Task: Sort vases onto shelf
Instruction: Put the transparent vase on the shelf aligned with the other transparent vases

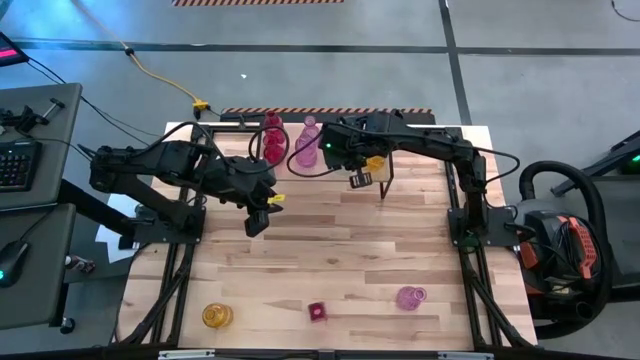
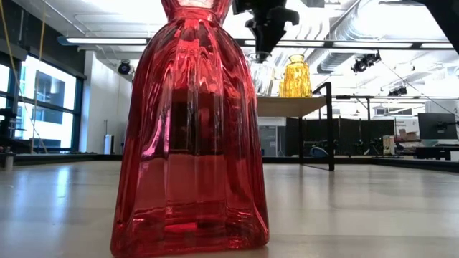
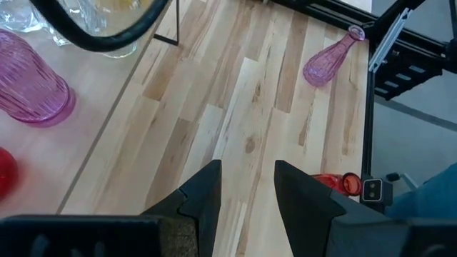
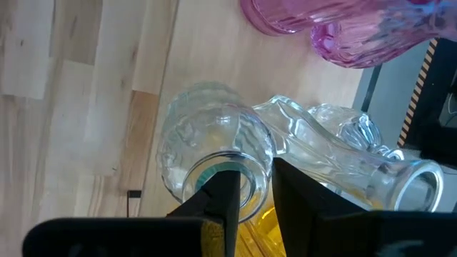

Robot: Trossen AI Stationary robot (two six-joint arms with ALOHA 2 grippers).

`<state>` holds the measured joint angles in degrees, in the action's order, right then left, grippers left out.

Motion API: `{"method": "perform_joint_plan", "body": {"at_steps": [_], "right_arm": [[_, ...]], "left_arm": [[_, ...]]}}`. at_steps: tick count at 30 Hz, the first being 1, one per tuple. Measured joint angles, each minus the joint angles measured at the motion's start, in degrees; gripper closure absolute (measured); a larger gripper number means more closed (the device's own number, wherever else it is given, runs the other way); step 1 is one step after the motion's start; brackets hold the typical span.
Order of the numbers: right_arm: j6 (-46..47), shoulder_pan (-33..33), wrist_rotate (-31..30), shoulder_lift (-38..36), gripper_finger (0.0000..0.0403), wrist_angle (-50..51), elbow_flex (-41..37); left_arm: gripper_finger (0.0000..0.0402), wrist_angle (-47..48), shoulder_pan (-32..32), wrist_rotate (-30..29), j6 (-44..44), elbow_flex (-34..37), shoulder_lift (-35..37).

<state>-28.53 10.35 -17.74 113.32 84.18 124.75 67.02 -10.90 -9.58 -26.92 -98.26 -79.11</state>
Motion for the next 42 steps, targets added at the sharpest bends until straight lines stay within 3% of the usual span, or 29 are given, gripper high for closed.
{"method": "perform_joint_plan", "body": {"at_steps": [29, 33, 38, 42], "right_arm": [[0.10, -0.98, -0.88, -0.02, 0.0336, -0.83, 0.00], [0.16, -0.98, -0.90, -0.02, 0.0336, -0.79, 0.00], [0.20, -0.98, -0.94, -0.02, 0.0336, -0.63, 0.02], [0.20, -0.96, -1.00, -0.02, 0.0336, -0.69, 0.00]], "left_arm": [[0.0282, 0.03, 0.00, 0.00, -0.80, 0.00, -0.02], [0.0282, 5.35, -0.44, -0.02, 0.90, 0.00, 0.03], [0.0282, 15.29, -3.38, -6.77, -1.17, 0.11, 3.09], [0.0282, 13.13, -6.41, -12.23, -1.80, 3.67, 9.61]]}}
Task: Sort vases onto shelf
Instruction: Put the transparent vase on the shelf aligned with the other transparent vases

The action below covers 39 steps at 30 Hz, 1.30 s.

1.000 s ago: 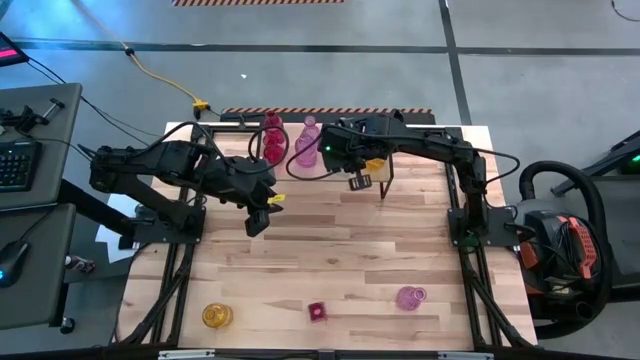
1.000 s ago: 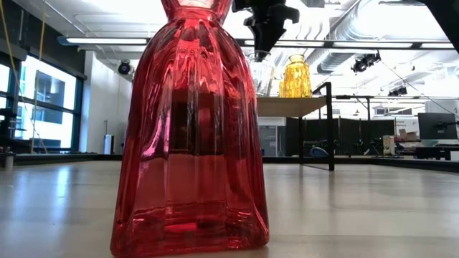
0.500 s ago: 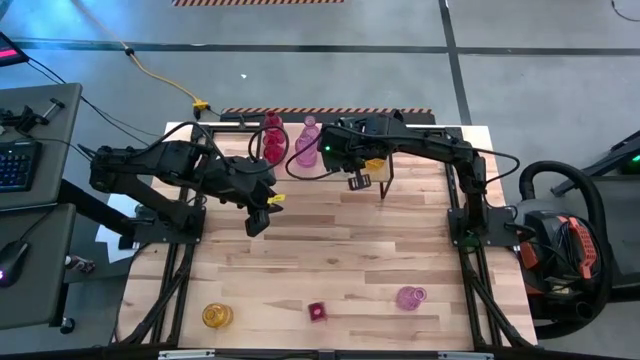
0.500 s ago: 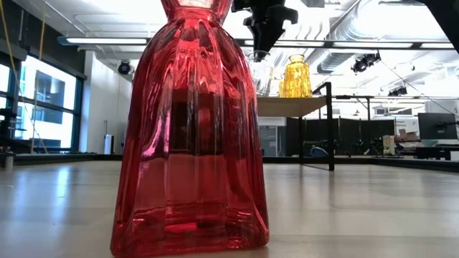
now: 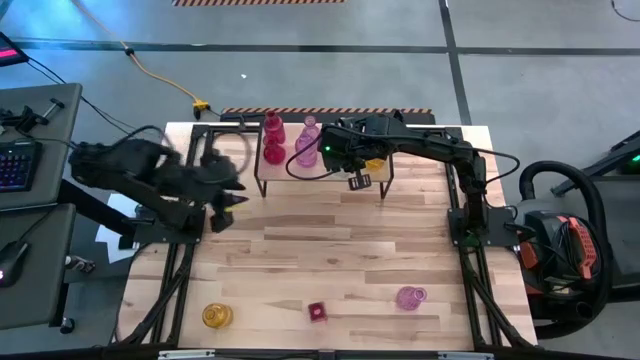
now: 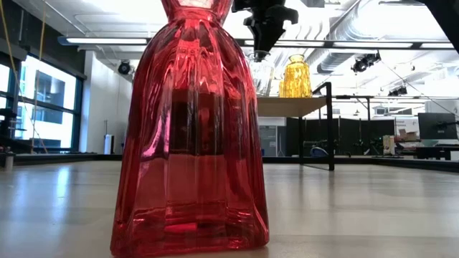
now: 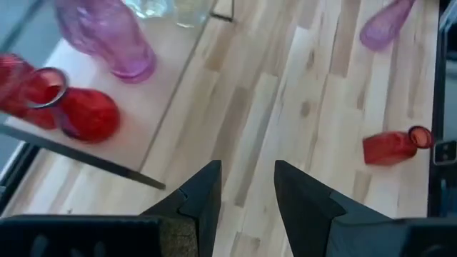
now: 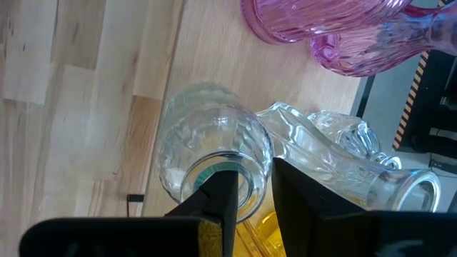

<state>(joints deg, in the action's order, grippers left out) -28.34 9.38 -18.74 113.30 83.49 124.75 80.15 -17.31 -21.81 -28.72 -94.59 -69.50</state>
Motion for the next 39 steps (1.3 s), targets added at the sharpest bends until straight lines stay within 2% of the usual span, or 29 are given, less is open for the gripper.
{"method": "perform_joint_plan", "body": {"at_steps": [3, 6, 14, 19, 23, 26, 33, 39], "right_arm": [[-0.02, 0.00, -0.11, 0.00, 0.0336, -0.13, 0.01], [0.02, 0.00, -0.11, 0.00, 0.0336, -0.14, 0.01], [0.02, 0.00, -0.10, 0.00, 0.0336, -0.12, 0.00], [0.02, 0.13, -0.15, 0.00, 0.0336, 0.53, 0.01], [0.04, 0.71, -0.20, 0.00, 0.0336, 1.38, 0.00], [0.38, 1.16, -0.17, -0.02, 0.0336, 1.57, 0.00], [2.73, 1.25, 0.13, -0.02, 0.0336, 1.55, 0.01], [2.84, 1.25, 1.10, -0.04, 0.0336, 1.19, 0.02]], "left_arm": [[0.0282, -2.37, -1.83, -2.79, -3.56, 7.21, 7.43], [0.0282, -6.38, -3.41, -3.33, -5.15, 17.68, 16.90], [0.0282, -33.70, -4.58, -3.15, 0.89, 49.60, 43.78], [0.0282, -36.63, -4.52, -3.18, -0.80, 61.03, 54.62], [0.0282, -36.74, -4.50, -3.18, -2.32, 65.61, 59.57], [0.0282, -38.61, -4.50, -3.27, -2.57, 65.87, 61.55], [0.0282, -38.29, -4.47, -5.95, -6.41, 65.95, 62.08], [0.0282, -38.28, -4.47, -5.93, -8.00, 65.95, 62.08]]}}
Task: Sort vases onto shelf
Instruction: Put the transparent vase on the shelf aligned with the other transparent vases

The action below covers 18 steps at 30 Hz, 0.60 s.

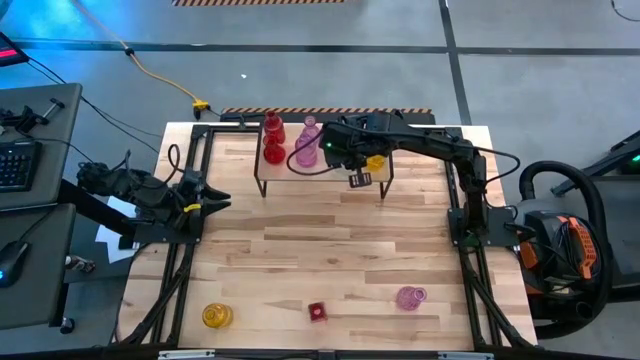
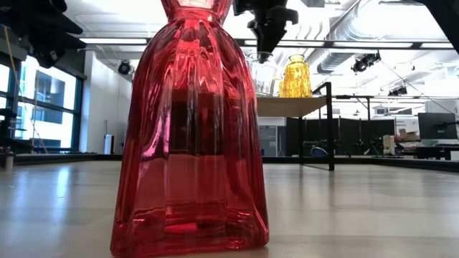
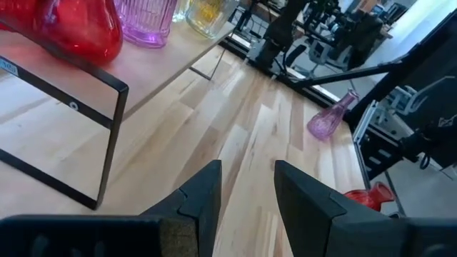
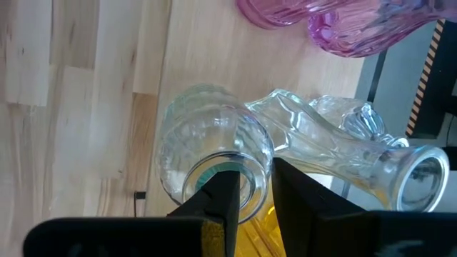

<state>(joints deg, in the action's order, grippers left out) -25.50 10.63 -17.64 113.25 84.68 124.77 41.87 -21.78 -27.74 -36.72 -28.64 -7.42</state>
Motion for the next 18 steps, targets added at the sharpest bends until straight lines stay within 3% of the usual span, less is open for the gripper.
{"method": "perform_joint_plan", "body": {"at_steps": [18], "right_arm": [[0.63, 0.00, 0.31, 0.00, 0.0336, -1.37, 0.00]], "left_arm": [[0.0282, 0.24, 0.00, 0.14, 3.99, 0.00, 0.00]]}}
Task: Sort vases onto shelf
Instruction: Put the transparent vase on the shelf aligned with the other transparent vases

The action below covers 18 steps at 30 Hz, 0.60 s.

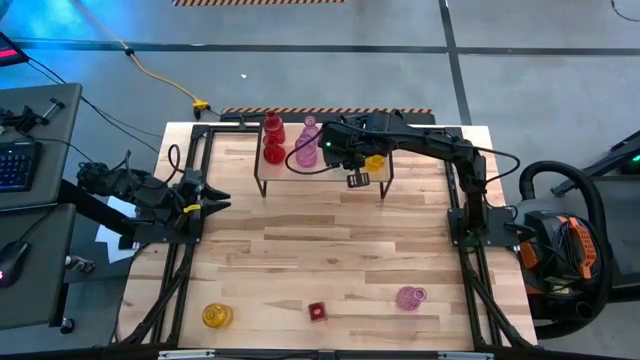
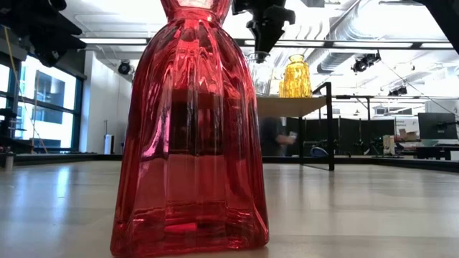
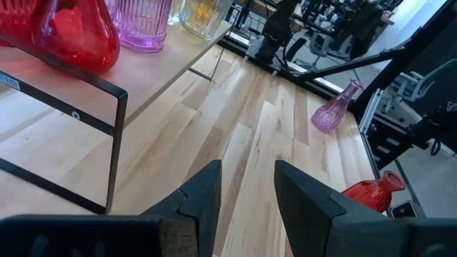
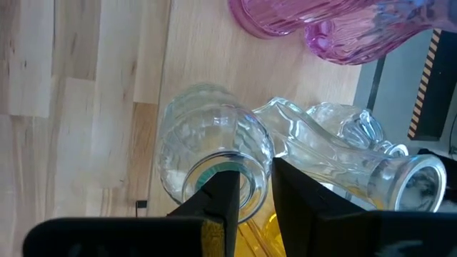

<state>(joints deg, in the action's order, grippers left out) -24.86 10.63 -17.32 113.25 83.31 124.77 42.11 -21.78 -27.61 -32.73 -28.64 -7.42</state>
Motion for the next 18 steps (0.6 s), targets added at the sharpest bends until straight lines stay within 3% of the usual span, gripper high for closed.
{"method": "perform_joint_plan", "body": {"at_steps": [18], "right_arm": [[0.49, 0.31, -0.07, 0.02, 0.0336, -0.81, 0.00]], "left_arm": [[0.0282, 0.02, 0.00, -0.01, -0.02, 0.00, 0.00]]}}
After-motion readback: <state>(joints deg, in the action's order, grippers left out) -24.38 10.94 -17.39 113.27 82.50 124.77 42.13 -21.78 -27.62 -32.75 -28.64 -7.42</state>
